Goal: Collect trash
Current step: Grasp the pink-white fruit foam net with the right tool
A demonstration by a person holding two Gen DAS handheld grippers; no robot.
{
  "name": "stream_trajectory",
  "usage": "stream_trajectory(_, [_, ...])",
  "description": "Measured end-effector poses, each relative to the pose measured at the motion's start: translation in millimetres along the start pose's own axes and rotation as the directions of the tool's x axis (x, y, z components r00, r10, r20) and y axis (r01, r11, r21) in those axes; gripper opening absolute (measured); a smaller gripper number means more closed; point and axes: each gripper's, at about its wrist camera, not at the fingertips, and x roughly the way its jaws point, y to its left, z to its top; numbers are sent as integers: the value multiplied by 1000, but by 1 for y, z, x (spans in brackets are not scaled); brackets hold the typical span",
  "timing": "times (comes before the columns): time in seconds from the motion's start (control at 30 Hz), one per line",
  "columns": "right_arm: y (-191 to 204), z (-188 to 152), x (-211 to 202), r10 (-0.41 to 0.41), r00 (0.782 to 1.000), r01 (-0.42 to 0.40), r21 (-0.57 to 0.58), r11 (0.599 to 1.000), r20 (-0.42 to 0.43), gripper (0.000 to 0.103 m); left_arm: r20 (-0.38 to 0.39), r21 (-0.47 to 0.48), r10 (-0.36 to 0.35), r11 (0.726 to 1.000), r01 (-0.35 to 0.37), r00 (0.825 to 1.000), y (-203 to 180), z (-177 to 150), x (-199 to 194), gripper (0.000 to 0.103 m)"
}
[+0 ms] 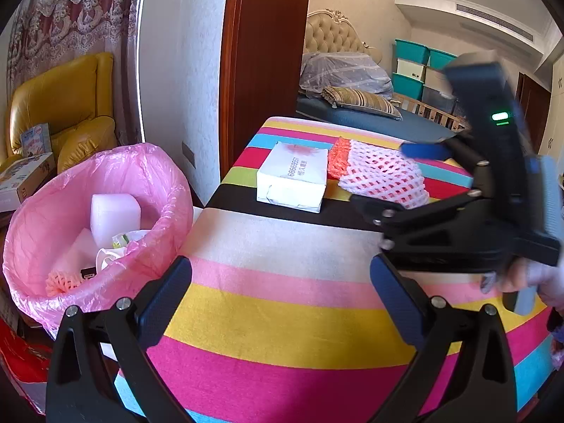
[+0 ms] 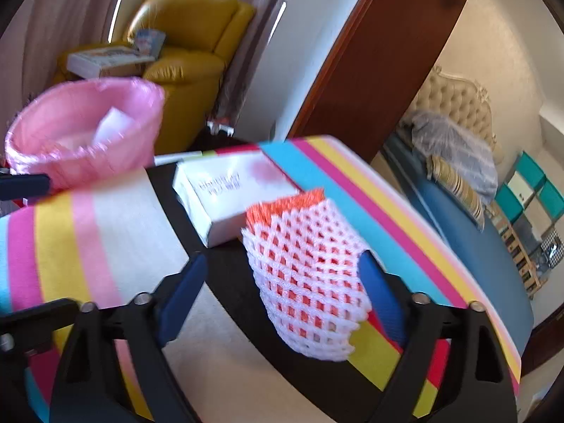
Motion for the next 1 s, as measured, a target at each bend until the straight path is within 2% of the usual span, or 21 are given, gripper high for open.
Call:
stream_trajectory(0.03, [-1, -2, 7, -14, 1000, 15, 8, 1000, -28, 75, 0, -3, -2, 1000, 2, 1000, 0, 0, 0, 98])
stream_trajectory(0.13, [-9, -6, 12, -54, 998, 55, 27, 998, -39, 75, 0, -12, -10, 1000, 10, 1000, 2, 0, -1, 98])
stream_trajectory(0.3, [-32, -19, 12, -96, 993, 102, 95, 990, -64, 64, -1, -9, -9, 1000, 9, 1000, 1, 1, 0, 98])
stream_trajectory(0.33, [-43, -25, 14, -98, 992, 108, 131, 985, -76, 58, -1, -9, -9, 1000, 9, 1000, 1, 0, 0, 98])
stream_trajectory(0.37, [-50, -28, 14, -87, 993, 100, 164, 981, -85, 43, -2, -12, -9, 1000, 9, 1000, 1, 1, 0, 98])
stream_trajectory(0.4, [-58, -31, 12, -71, 995, 84, 206, 975, -69, 41, -2, -13, -9, 1000, 9, 1000, 1, 0, 0, 98])
stream_trajectory(0.43, [-72, -34, 2, -34, 999, 37, 275, 961, -19, 38, -2, -14, -8, 1000, 8, 1000, 1, 0, 0, 98])
stream_trajectory(0.53, [-91, -44, -16, -6, 999, -8, 364, 931, 37, 36, -8, -13, -7, 1000, 7, 1000, 1, 1, 1, 98])
stream_trajectory(0.67, [-101, -65, -43, 35, 997, -62, 424, 904, 71, 36, -12, -13, -4, 1000, 4, 1000, 1, 1, 2, 98])
stream_trajectory(0.87, [-108, -103, -76, 22, 997, -53, 468, 882, 71, 36, -24, -7, 3, 1000, -4, 1000, 0, 1, 4, 98])
stream_trajectory(1.0, [-114, -125, -75, 2, 999, -26, 501, 865, 48, 36, -34, -6, 11, 1000, -12, 999, 0, 1, 6, 98])
